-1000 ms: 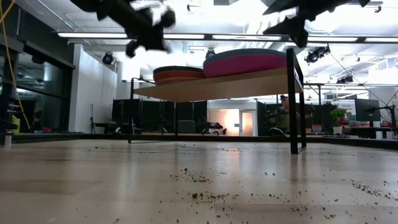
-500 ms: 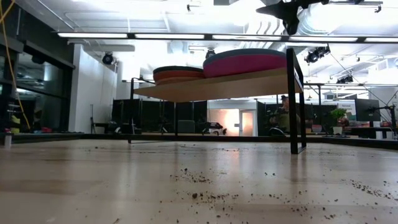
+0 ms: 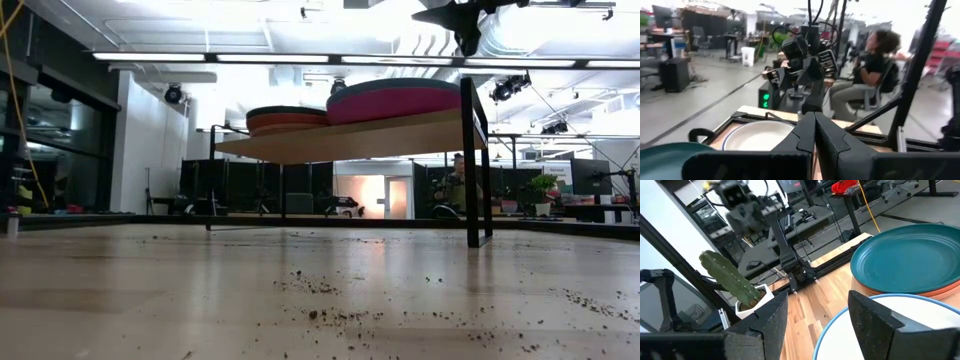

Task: Place and stack plates onto a shelf
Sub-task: Return to Home Position

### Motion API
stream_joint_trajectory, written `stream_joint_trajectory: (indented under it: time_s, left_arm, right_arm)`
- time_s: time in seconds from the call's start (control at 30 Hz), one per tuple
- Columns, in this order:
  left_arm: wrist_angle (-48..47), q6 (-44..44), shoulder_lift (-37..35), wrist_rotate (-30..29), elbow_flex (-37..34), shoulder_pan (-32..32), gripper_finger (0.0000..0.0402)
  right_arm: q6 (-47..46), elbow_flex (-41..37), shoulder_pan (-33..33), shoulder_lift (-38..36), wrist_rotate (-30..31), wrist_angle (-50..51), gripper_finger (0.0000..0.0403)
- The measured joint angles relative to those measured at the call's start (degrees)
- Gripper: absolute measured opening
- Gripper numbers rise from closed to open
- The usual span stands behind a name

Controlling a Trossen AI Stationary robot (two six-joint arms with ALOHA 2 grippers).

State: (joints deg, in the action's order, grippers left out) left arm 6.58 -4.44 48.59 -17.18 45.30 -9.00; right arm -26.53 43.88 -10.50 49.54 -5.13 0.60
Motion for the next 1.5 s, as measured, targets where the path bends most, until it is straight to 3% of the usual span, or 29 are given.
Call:
stream_joint_trajectory:
  time_s: [0.1,0.33,0.67,1.13,1.33,1.5]
  left_arm:
    - [5.4,-1.2,-4.5,2.7,-7.1,2.5,0.0000]
    - [6.5,-6.1,-17.2,3.0,-20.3,5.3,0.0000]
    - [7.1,-12.0,-31.5,0.0,-33.9,5.2,0.0000]
    - [7.0,-14.5,-42.3,0.7,-43.8,6.0,0.0000]
    - [1.2,-13.5,-48.5,2.0,-44.6,6.0,0.0000]
    - [-1.3,-13.5,-48.3,6.5,-44.5,6.0,0.0000]
  right_arm:
    - [-0.3,0.0,0.0,0.0,0.0,0.1,0.0190]
    - [0.0,0.0,0.0,0.0,0.0,2.0,0.0190]
    - [0.0,0.0,0.0,-0.1,0.0,2.2,0.0190]
    - [0.0,0.0,0.0,-0.6,-0.5,9.5,0.0190]
    - [0.0,0.0,0.0,-2.5,-0.8,10.4,0.0190]
    - [-0.6,0.0,0.0,-3.9,-0.7,10.7,0.0190]
